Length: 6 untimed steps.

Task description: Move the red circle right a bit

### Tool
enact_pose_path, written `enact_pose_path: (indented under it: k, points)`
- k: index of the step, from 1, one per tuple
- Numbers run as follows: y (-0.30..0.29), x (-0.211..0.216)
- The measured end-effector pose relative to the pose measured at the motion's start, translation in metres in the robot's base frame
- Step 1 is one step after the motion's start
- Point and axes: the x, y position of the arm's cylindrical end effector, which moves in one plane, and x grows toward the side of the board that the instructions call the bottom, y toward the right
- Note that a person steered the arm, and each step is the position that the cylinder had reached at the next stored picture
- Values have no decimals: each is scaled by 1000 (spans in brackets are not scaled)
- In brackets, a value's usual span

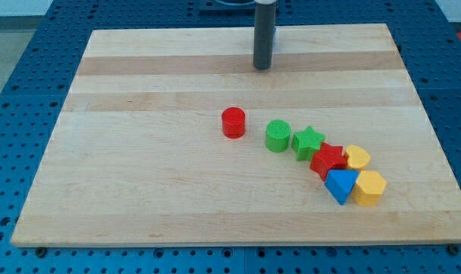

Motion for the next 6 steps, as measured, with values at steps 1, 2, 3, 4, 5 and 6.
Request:
enact_pose_path:
  k: [1, 2, 3, 4, 5, 6]
  points:
    - [0, 0]
    - [0, 0]
    - [0, 2]
    - [-6, 2]
    - [-39, 7]
    - [-62, 7]
